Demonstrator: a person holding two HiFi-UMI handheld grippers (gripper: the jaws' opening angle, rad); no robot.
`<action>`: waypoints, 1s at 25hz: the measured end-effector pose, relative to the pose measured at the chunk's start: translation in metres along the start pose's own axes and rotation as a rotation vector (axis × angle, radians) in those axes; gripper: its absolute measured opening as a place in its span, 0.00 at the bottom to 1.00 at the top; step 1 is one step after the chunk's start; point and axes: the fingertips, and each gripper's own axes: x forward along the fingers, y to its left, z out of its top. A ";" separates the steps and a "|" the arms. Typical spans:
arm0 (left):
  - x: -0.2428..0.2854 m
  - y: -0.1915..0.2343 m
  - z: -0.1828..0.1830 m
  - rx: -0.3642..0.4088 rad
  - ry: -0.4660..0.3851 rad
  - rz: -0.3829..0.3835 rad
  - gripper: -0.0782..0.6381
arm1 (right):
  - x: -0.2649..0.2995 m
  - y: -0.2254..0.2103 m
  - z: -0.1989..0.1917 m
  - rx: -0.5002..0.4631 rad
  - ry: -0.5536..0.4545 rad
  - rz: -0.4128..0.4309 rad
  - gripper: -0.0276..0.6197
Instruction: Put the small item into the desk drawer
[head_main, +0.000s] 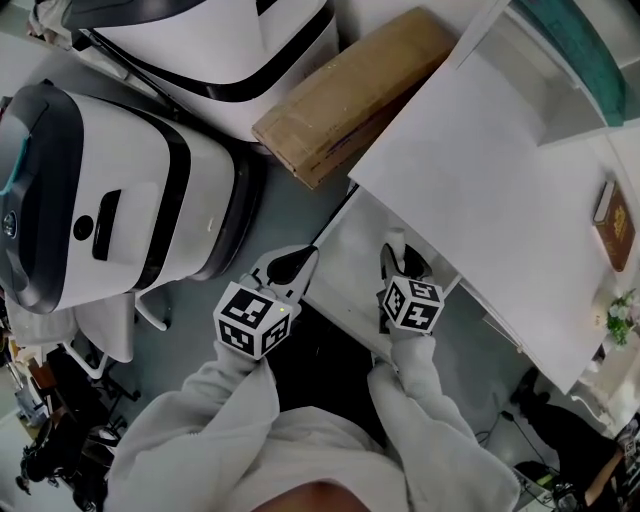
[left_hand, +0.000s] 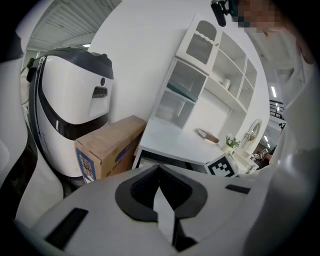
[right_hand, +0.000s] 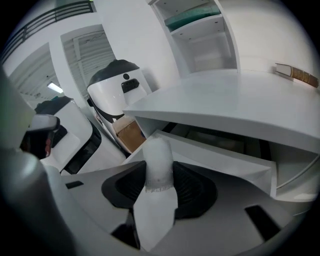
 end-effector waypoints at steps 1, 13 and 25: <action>0.001 0.002 0.001 0.004 -0.003 0.002 0.13 | 0.008 -0.002 -0.001 -0.013 -0.003 -0.011 0.32; 0.001 0.003 -0.018 0.019 0.032 0.003 0.13 | 0.079 -0.021 -0.008 -0.192 -0.004 -0.119 0.32; 0.004 -0.001 -0.044 -0.003 0.068 0.018 0.13 | 0.115 -0.049 -0.025 -0.185 0.100 -0.208 0.32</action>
